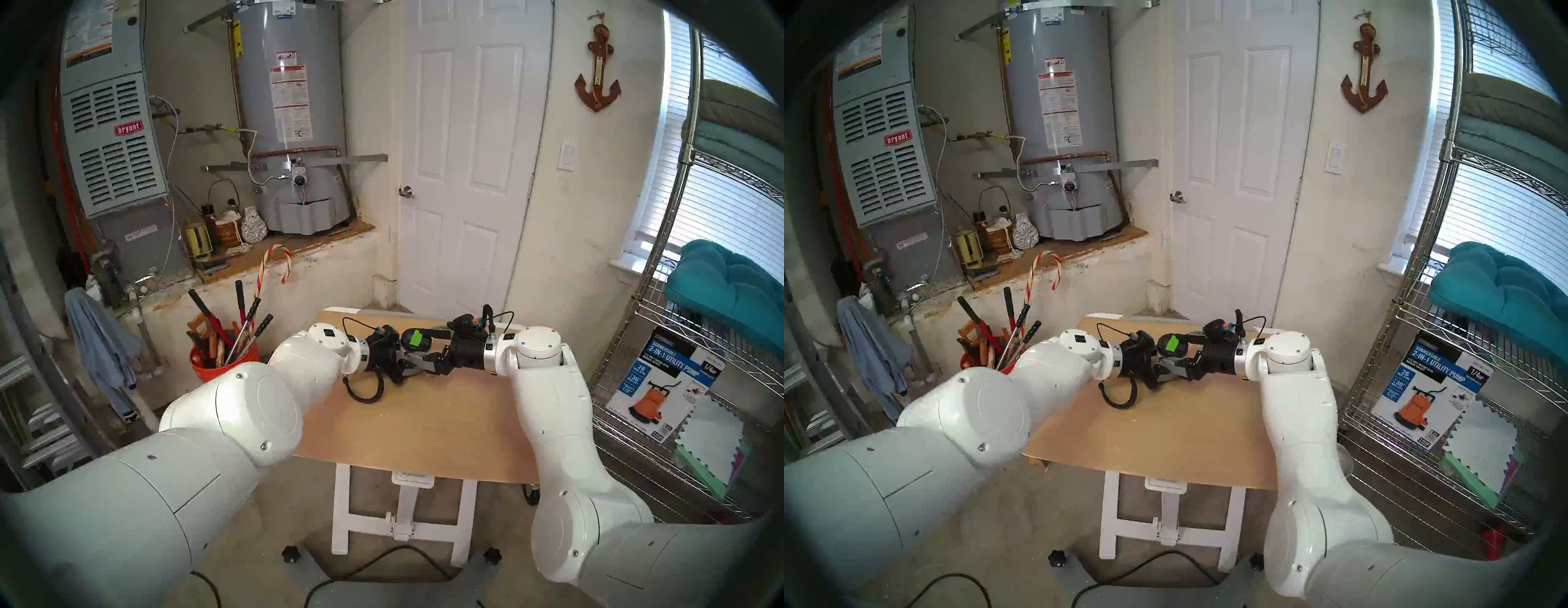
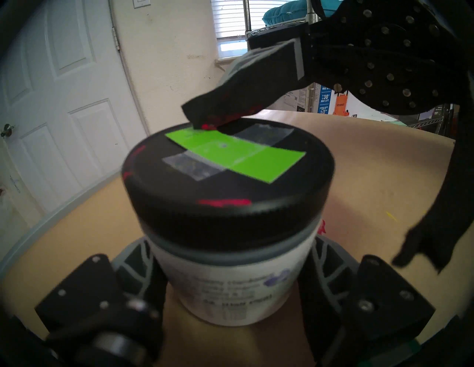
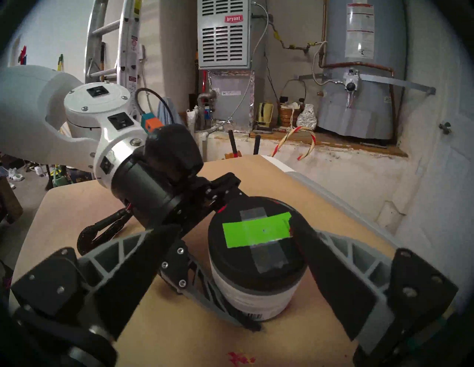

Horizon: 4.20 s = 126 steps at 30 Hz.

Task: Open paint jar

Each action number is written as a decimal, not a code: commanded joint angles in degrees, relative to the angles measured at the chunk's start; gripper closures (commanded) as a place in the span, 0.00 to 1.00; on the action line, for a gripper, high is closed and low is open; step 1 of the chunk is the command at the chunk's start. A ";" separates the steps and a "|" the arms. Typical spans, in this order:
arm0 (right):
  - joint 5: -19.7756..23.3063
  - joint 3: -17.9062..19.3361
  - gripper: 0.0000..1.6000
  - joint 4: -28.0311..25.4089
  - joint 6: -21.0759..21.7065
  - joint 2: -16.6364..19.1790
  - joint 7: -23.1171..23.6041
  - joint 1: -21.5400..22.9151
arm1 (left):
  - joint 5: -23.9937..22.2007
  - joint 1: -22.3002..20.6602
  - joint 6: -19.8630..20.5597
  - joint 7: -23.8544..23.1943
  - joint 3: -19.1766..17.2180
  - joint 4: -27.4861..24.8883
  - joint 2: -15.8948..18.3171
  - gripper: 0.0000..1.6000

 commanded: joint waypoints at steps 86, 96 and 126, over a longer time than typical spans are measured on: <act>4.75 0.39 0.00 -7.08 -2.84 -9.25 -17.77 -9.81 | -0.11 -0.77 0.35 -0.07 -0.70 0.86 1.16 1.00; 5.12 0.84 0.00 -6.09 -4.11 -9.22 -18.46 -9.19 | -0.09 -0.88 0.57 -0.22 -0.71 0.96 1.15 1.00; 9.01 2.52 0.00 -4.40 -6.68 -10.14 -20.68 -8.83 | -0.04 -0.86 0.87 0.07 -0.74 0.83 1.16 1.00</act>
